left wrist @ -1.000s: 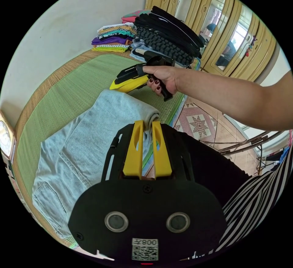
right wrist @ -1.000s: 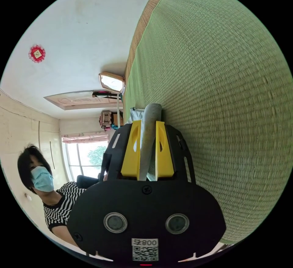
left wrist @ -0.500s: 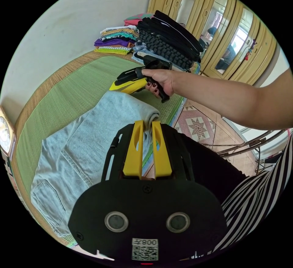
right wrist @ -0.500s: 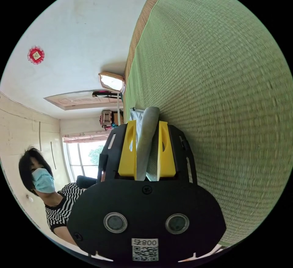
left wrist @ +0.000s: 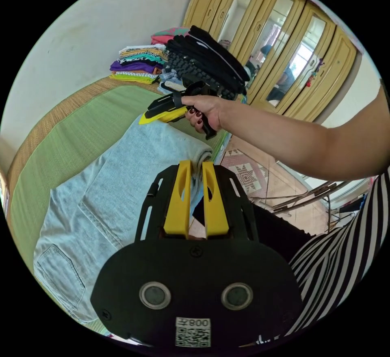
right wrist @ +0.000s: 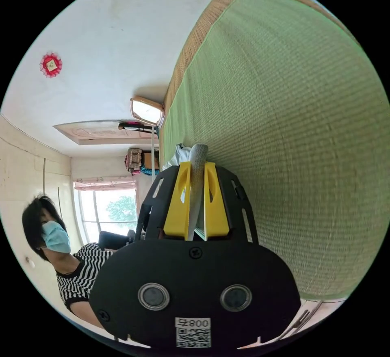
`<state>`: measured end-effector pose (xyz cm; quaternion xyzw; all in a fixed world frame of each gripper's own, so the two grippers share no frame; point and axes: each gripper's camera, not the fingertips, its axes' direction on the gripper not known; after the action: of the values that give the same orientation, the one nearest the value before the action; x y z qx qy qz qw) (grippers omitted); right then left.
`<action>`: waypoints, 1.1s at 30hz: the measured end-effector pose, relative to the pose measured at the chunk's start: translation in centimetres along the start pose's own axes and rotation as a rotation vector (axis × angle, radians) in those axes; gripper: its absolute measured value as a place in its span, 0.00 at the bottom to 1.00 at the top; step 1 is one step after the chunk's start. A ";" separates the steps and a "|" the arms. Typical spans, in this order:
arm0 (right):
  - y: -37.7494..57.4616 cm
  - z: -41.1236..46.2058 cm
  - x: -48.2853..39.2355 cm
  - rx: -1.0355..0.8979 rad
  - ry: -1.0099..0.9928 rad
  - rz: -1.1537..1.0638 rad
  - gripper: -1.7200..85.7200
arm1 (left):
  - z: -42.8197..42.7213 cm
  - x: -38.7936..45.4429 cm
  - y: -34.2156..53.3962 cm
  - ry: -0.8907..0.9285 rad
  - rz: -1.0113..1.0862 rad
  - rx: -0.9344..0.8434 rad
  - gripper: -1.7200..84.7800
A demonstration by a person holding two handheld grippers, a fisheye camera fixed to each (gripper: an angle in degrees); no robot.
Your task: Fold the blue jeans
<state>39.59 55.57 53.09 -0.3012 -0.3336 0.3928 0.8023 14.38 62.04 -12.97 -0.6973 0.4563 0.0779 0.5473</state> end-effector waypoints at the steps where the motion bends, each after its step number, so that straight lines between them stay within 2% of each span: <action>1: 0.6 -0.3 -0.8 0.029 0.001 0.004 0.09 | -1.3 -0.4 0.5 0.020 -0.001 0.024 0.07; 7: 2.7 2.7 -7.7 0.116 -0.055 -0.057 0.08 | -10.1 -4.0 5.5 0.075 -0.089 0.141 0.06; 11: 2.5 7.8 -13.6 0.081 -0.098 -0.149 0.08 | -17.2 -7.4 10.5 0.067 -0.205 0.253 0.06; 19: 0.8 24.9 -25.7 -0.060 -0.069 -0.282 0.09 | -30.5 -15.7 24.3 0.050 -0.511 0.482 0.05; 24: 0.1 34.8 -29.1 -0.146 -0.080 -0.266 0.08 | -35.7 -19.6 32.2 0.040 -0.674 0.571 0.06; 33: -1.1 51.4 -34.8 -0.280 0.042 -0.308 0.08 | -42.8 -26.1 44.2 0.026 -0.921 0.688 0.06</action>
<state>-15.91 37.46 74.19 -0.3632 -0.4101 0.2092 0.8100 -49.20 41.37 -11.06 -0.6068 0.1110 -0.3300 0.7145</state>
